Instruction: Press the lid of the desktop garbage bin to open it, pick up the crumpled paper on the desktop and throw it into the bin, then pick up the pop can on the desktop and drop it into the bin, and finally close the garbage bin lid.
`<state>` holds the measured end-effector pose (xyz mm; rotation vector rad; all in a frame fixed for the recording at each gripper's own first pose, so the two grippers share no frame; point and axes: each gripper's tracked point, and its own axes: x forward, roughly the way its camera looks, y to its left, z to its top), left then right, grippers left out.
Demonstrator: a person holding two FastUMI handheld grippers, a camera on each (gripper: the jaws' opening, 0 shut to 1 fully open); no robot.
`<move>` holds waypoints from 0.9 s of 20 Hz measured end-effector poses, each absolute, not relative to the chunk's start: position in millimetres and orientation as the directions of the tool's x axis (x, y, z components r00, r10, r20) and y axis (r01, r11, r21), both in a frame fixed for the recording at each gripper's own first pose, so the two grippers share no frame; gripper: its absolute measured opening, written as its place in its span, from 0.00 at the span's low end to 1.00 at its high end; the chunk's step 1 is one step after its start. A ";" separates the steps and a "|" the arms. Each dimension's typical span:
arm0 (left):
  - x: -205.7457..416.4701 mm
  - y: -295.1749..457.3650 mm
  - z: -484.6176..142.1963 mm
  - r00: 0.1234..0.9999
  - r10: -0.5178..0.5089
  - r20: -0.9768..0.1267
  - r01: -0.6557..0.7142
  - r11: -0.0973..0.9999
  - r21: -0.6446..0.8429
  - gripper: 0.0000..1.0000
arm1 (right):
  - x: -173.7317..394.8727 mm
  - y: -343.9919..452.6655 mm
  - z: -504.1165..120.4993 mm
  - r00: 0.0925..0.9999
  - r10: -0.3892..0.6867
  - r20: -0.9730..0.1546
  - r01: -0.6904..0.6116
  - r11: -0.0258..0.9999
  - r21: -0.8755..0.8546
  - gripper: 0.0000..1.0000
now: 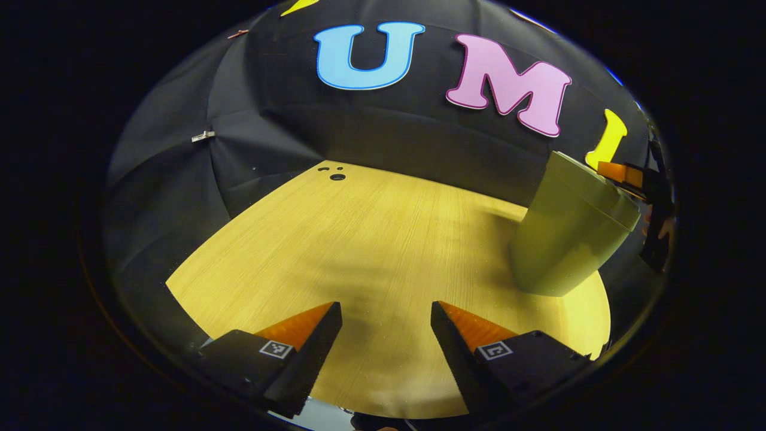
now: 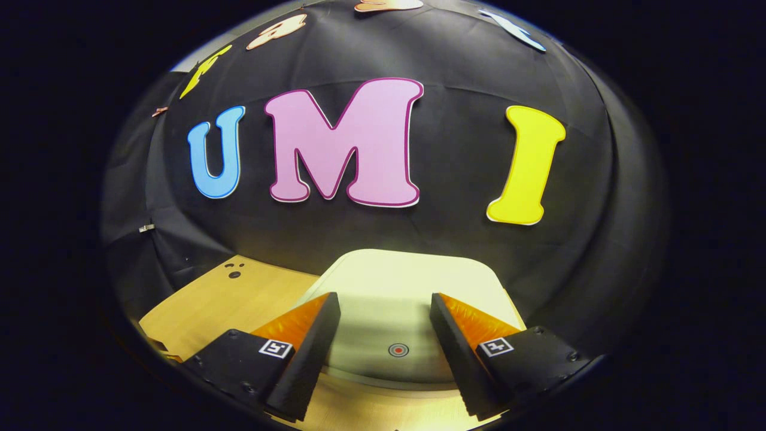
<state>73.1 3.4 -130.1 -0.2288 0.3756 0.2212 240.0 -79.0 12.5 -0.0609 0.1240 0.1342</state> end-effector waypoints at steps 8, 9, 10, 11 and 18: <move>77.5 -8.0 -110.1 0.925 0.136 -0.355 -0.196 0.970 -0.142 0.96 | 240.4 -77.5 17.8 0.985 0.130 -0.111 -0.134 0.990 -0.037 0.96; 78.4 -7.0 -104.5 0.929 0.135 -0.345 -0.192 0.972 -0.136 0.96 | 238.9 -78.2 18.1 0.986 0.121 -0.116 -0.126 0.991 -0.034 0.96; 78.5 -5.5 -96.2 0.935 0.131 -0.331 -0.183 0.974 -0.130 0.96 | 235.4 -76.9 19.4 0.986 0.114 -0.123 -0.119 0.992 -0.034 0.96; 77.7 -4.4 -86.5 0.942 0.126 -0.312 -0.172 0.977 -0.125 0.96 | 230.0 -74.7 20.9 0.986 0.113 -0.125 -0.119 0.992 -0.040 0.95; 60.5 6.5 -31.4 0.982 0.090 -0.166 -0.108 0.989 -0.103 0.96 | 175.1 -47.7 49.9 0.989 0.125 -0.077 -0.130 0.990 -0.061 0.96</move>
